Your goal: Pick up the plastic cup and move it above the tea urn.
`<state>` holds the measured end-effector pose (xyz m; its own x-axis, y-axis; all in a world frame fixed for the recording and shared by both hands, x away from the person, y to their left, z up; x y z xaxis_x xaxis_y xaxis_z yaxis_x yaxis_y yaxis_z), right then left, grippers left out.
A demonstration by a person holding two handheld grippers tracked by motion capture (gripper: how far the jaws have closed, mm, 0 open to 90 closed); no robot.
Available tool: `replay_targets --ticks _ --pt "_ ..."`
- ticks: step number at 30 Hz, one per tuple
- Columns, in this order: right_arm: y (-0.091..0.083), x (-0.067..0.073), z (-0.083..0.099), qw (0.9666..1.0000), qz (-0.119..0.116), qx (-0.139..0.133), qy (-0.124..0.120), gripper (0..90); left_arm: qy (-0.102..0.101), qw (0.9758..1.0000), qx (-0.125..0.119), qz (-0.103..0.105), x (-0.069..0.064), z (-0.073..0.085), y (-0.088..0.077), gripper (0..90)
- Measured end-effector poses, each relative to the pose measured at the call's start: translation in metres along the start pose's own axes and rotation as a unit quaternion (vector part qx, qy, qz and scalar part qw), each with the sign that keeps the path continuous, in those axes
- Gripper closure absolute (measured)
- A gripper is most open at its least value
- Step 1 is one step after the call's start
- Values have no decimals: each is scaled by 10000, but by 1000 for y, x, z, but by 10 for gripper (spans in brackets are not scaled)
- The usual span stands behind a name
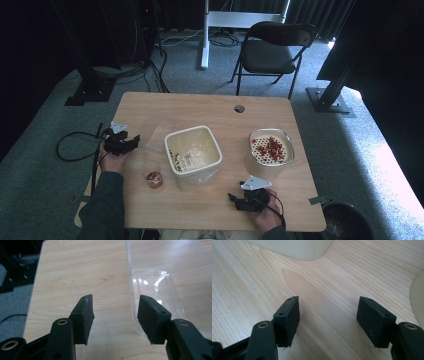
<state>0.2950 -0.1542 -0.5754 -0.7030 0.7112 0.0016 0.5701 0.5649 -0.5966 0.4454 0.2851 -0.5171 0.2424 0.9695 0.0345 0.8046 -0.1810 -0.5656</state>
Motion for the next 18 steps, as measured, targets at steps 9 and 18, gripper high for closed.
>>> replay_targets --ticks 9,18 --pt "0 0 0 10000 25 -2 17 342 141 9986 458 245 -9 -1 24 671" --pt "0 1 0 10000 51 1 36 343 11 9997 184 175 -2 -10 16 837"
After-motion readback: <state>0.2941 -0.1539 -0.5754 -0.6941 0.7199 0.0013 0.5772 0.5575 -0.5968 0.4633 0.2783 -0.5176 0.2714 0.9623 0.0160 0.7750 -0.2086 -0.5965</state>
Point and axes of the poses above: each handheld gripper's, and its own axes: y roughly forward along the jaws, z roughly out of its underside, x roughly to its left, the point moved 4 cm from there along y, roughly forward along the jaws, and after that the axes turned 5 degrees about -x, right-handed, at the moved point
